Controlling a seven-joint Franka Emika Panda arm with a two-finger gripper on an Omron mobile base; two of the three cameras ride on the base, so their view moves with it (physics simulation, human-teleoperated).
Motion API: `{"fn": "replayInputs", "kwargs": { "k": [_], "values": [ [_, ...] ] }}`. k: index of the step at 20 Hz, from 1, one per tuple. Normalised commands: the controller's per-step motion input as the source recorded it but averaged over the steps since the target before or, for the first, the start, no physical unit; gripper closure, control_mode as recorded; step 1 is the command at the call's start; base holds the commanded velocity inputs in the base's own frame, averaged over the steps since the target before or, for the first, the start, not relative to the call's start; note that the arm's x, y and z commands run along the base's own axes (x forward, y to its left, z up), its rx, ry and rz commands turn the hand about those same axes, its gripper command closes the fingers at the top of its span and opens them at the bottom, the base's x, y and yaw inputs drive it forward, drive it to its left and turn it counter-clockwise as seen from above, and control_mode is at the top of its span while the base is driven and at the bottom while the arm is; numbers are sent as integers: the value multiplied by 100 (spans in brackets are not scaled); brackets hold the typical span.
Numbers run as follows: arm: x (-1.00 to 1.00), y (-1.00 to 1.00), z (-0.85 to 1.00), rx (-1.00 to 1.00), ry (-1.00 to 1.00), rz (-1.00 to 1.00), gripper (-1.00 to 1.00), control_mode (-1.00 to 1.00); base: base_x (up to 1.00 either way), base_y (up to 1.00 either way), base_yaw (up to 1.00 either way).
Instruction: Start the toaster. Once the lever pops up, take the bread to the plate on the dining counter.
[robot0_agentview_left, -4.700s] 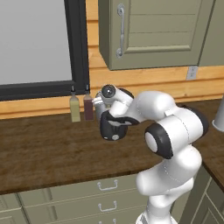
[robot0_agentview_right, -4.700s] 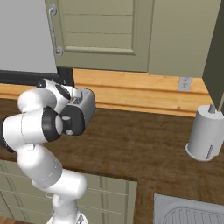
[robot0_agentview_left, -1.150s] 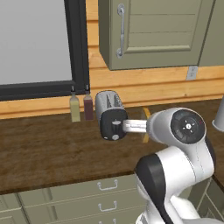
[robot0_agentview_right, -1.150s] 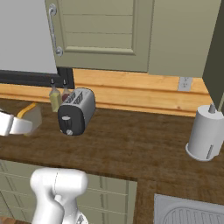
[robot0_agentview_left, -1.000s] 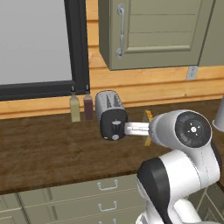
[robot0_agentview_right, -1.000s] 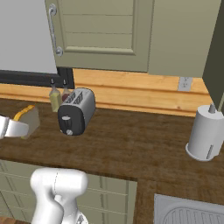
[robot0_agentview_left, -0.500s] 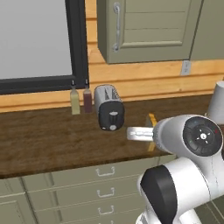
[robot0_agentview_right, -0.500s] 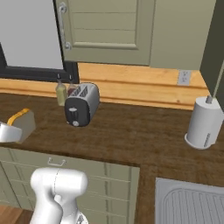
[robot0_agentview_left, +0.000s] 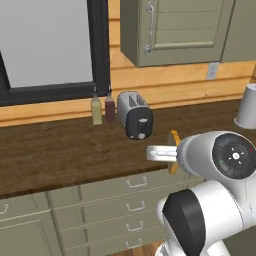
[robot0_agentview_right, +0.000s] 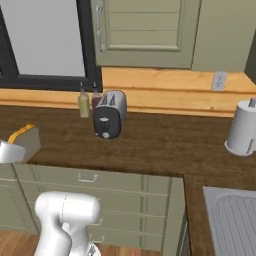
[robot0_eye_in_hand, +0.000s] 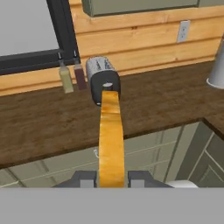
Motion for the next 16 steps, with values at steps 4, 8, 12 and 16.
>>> {"fn": "replayInputs", "kwargs": {
  "k": [4,8,12,16],
  "values": [
    [0,0,0,0,0,0,100,100,-55,48,-39],
    [0,0,0,0,0,0,100,100,-48,40,-52],
    [0,0,0,0,0,0,100,100,-53,26,-57],
    [0,0,0,0,0,0,100,100,-51,16,-61]
  ]
}}
